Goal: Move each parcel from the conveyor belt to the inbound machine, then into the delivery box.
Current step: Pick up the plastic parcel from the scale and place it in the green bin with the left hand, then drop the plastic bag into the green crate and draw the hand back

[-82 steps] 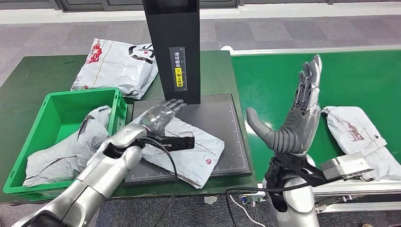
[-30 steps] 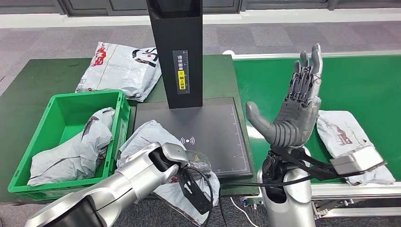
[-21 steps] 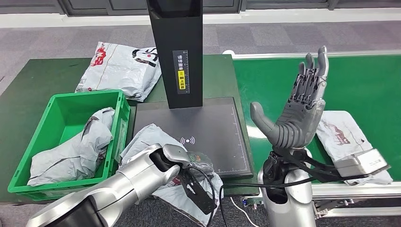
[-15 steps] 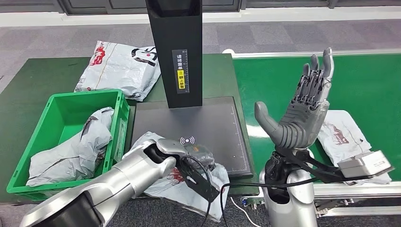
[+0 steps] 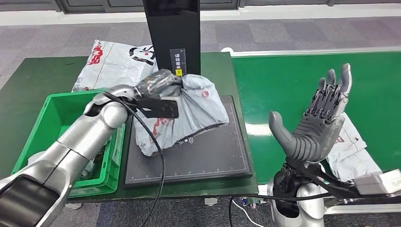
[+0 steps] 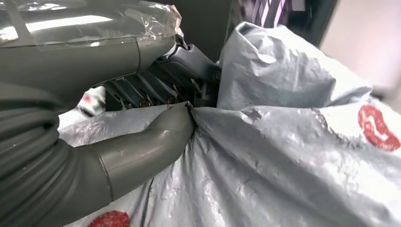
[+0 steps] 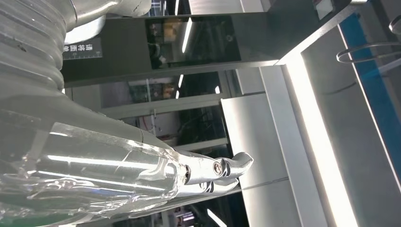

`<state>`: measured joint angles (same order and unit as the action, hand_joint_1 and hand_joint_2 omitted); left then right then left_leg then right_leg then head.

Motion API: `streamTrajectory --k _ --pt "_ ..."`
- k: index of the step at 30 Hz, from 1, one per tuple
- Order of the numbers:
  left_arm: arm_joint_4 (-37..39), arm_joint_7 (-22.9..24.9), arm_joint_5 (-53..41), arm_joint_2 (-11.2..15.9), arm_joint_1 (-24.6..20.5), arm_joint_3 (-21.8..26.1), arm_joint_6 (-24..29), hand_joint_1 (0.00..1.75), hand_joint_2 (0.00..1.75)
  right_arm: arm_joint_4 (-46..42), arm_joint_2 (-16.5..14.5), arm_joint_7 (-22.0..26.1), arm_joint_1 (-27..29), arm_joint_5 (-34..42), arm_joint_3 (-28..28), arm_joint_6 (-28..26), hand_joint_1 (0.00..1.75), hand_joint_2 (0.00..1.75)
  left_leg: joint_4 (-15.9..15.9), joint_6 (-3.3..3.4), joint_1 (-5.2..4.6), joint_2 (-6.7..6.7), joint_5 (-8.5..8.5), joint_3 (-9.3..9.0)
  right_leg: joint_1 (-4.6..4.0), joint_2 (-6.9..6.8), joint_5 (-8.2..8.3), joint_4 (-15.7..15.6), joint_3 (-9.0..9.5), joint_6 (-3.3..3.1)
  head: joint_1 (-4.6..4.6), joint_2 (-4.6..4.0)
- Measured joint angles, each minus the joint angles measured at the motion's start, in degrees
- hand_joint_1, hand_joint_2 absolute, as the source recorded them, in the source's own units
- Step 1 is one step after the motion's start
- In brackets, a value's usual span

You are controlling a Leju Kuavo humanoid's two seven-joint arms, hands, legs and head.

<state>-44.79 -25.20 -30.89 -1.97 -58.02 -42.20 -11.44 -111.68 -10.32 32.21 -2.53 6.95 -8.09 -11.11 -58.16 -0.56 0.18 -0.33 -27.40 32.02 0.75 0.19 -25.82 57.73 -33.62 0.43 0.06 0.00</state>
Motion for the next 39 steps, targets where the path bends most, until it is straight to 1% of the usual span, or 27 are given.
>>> streamTrajectory --k 3,5,8,12,16,19,21,23,25,28,31,33,36,39 --pt "-6.95 0.93 0.91 2.46 1.76 5.85 1.11 1.75 1.75 -1.00 0.10 0.03 1.22 -0.23 0.02 -0.57 0.00 1.75 0.00 0.00 0.00 0.02 0.00 0.03 0.00 0.01 0.00 0.00 -0.03 0.00 0.00 0.00" --pt "-11.57 2.28 -0.08 3.64 3.22 10.01 2.25 1.75 1.75 -1.64 0.15 -0.07 2.00 -0.64 0.16 -0.78 0.00 1.75 0.01 0.00 0.00 0.05 0.00 0.04 0.00 0.04 0.00 0.00 -0.06 0.00 -0.01 0.00" --pt "-18.16 5.12 -5.00 4.81 5.37 16.26 4.43 1.75 1.75 -2.78 0.14 -0.48 3.22 -1.81 0.77 -0.64 0.00 1.75 0.01 0.00 0.00 0.04 0.00 0.07 0.00 0.03 0.00 0.00 -0.08 0.00 -0.01 0.00" --pt "-25.12 7.48 -9.88 5.73 7.02 23.66 5.26 1.75 1.75 -4.13 0.00 -1.22 4.35 -2.80 1.41 0.29 0.00 1.75 0.01 0.00 0.01 0.04 0.00 0.11 -0.01 0.03 0.00 0.00 -0.12 -0.01 -0.02 0.00" --pt "-29.77 11.53 -17.24 6.69 7.35 28.23 7.06 1.75 1.75 -4.86 -0.41 -2.05 4.49 -3.32 2.34 1.31 0.00 1.75 0.00 0.00 0.01 0.03 0.00 0.12 -0.01 0.01 0.00 0.00 -0.11 -0.01 -0.02 0.00" --pt "-31.20 14.59 -23.53 7.50 7.14 30.09 8.57 1.75 1.75 -5.14 -0.98 -2.77 4.45 -3.96 2.91 2.10 0.00 1.75 0.00 0.00 0.01 0.02 0.01 0.11 -0.01 0.01 0.01 0.00 -0.11 -0.01 -0.02 0.00" --pt "-31.55 15.57 -25.64 7.92 6.94 30.86 9.05 1.75 1.75 -5.22 -1.36 -2.97 4.39 -4.18 3.20 2.41 0.00 1.75 0.00 0.00 0.01 0.01 0.01 0.11 -0.01 0.00 0.01 0.00 -0.10 -0.01 -0.02 0.00" --pt "-31.66 16.57 -27.67 8.33 6.81 31.18 9.59 1.75 1.75 -5.29 -1.68 -3.11 4.34 -4.41 3.56 2.68 0.00 1.75 0.00 -0.01 0.01 0.00 0.01 0.11 -0.01 -0.01 0.01 0.00 -0.10 -0.01 -0.02 0.00" --pt "-31.46 18.57 -32.24 8.80 6.56 31.21 10.14 1.75 1.75 -5.32 -1.97 -3.47 4.24 -4.72 3.81 3.15 0.00 1.75 0.00 -0.01 0.01 0.00 0.01 0.12 -0.01 0.00 0.01 0.00 -0.10 -0.01 -0.01 0.00" --pt "-28.90 23.24 -44.55 9.69 5.24 31.19 9.77 1.75 1.75 -5.32 -2.46 -4.30 3.86 -5.16 3.96 4.32 0.00 1.75 0.00 -0.01 0.01 0.04 0.01 0.11 -0.01 0.03 0.01 0.00 -0.14 -0.02 -0.01 0.00" --pt "-22.74 26.80 -54.93 10.39 3.44 30.89 8.56 1.75 1.75 -5.28 -2.75 -4.74 3.24 -5.33 4.08 5.22 0.00 1.75 0.00 -0.06 0.01 0.02 0.05 0.11 -0.02 0.02 0.03 0.00 -0.17 -0.05 -0.02 0.00" --pt "-17.30 28.73 -57.81 10.70 2.22 29.65 8.01 1.75 1.75 -5.20 -2.91 -4.77 2.97 -5.46 4.22 5.60 0.00 1.75 0.00 -0.10 0.02 0.00 0.08 0.11 -0.03 0.00 0.05 0.00 -0.16 -0.07 -0.02 0.00" --pt "-9.38 30.52 -58.76 11.17 0.76 26.86 8.39 1.75 1.75 -4.97 -3.04 -4.68 2.64 -5.68 4.55 5.81 0.00 1.75 0.00 -0.13 0.03 0.03 0.10 0.12 -0.04 0.03 0.10 0.01 -0.16 -0.13 -0.02 0.00" --pt "-4.91 30.81 -58.94 11.28 0.12 25.44 8.38 1.75 1.75 -4.78 -3.15 -4.63 2.54 -5.76 4.76 5.89 0.00 1.75 0.00 -0.14 0.04 0.06 0.10 0.13 -0.05 0.06 0.11 0.02 -0.19 -0.15 0.00 0.00"
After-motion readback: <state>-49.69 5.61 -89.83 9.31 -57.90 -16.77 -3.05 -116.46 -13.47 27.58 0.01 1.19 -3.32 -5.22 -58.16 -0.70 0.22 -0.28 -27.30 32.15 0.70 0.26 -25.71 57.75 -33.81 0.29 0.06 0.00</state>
